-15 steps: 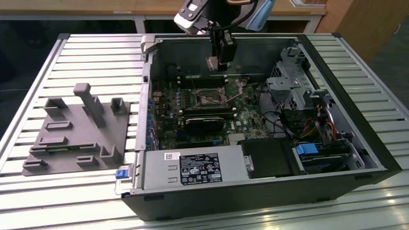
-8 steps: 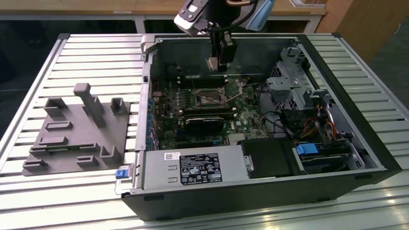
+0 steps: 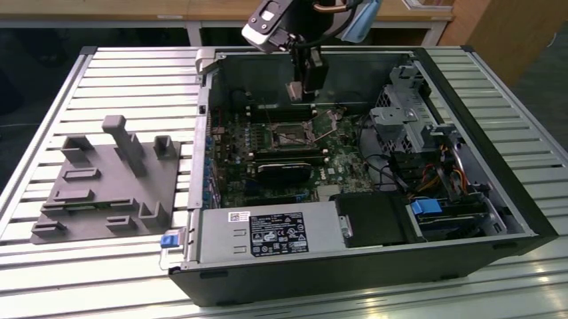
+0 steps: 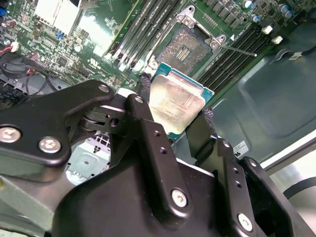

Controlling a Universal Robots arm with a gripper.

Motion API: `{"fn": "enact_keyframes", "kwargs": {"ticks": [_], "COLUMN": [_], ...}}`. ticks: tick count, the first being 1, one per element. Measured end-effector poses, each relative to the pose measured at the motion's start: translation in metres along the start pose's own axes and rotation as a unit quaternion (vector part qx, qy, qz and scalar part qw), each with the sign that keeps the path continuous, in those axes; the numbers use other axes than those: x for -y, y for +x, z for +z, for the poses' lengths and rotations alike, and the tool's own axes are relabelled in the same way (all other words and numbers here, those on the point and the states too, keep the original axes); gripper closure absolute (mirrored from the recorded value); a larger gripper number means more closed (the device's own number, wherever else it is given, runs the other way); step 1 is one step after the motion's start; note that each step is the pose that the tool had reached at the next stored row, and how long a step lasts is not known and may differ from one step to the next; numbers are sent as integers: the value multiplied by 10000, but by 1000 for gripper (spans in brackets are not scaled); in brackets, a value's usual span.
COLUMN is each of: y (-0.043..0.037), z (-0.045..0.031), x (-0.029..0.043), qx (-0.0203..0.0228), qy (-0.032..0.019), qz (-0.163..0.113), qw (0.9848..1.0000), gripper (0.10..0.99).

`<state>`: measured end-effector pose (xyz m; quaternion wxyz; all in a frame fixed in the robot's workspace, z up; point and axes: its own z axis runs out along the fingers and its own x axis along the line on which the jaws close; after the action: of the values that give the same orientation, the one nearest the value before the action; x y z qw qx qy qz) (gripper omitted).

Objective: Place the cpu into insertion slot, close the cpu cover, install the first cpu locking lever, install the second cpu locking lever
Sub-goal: 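Place the cpu into insertion slot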

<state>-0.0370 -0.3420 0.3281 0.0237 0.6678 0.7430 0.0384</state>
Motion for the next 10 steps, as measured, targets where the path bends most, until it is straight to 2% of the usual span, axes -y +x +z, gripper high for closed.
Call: {"fn": "enact_keyframes", "kwargs": {"ticks": [10], "y": [-1], "z": [62], "x": [6], "qx": [3], "qy": [10], "qz": [5], "qw": [10000], "gripper": [549]}}
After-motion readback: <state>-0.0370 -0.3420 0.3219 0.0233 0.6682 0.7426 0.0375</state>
